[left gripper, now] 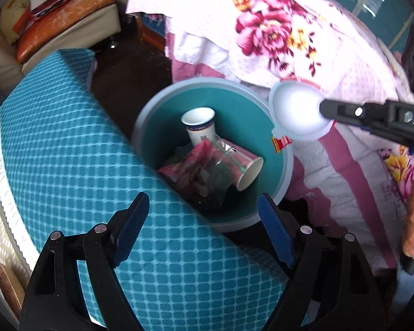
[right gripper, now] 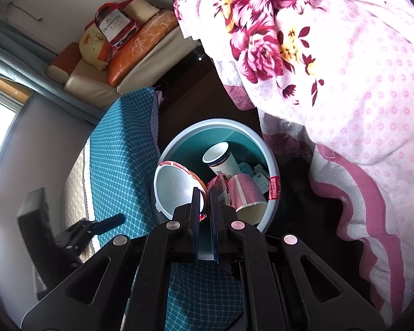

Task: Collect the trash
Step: 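Open the left tool over the bin while the right tool drops the lid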

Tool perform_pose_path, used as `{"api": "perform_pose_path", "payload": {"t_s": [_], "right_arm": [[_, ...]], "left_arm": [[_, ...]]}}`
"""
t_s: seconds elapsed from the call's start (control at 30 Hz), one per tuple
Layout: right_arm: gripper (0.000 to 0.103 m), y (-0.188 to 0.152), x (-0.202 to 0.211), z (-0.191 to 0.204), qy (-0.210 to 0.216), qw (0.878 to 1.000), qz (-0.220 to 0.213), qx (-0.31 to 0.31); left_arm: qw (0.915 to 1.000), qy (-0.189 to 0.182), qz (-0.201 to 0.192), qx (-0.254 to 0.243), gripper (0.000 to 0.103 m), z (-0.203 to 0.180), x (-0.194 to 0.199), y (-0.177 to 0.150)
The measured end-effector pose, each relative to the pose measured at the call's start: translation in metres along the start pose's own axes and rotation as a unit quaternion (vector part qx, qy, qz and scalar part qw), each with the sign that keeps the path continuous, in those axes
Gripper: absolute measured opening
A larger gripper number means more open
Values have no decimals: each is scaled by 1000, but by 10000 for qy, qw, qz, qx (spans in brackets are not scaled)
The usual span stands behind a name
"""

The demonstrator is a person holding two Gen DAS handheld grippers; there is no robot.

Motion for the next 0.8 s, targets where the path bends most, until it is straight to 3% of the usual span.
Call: {"api": "perform_pose_path", "payload": {"t_s": [0.13, 0.53, 0.73, 0.8], "right_arm": [[7, 0, -7, 3, -42, 10000, 66, 31], [7, 11, -35, 14, -191, 9991, 297, 213], [14, 6, -50, 12, -235, 9983, 514, 151], [29, 5, -51, 10, -262, 9982, 528, 101]], "left_arm": [[9995, -48, -175, 263, 92, 17, 16, -1], [9969, -251, -389, 631, 92, 44, 43, -7], [9962, -302, -345, 738, 92, 55, 43, -13], [9959, -325, -305, 788, 92, 58, 41, -16]]}}
Point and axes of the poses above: each gripper's, at about its wrist camera, not at the fingertips, and x roughly against the way its jaws point, z to its left, y to its top, the point moved 9 cm from there along -x, roughly the way its jaws point, and after that the axes turned 13 degrees about x, right-handed, at the moved point
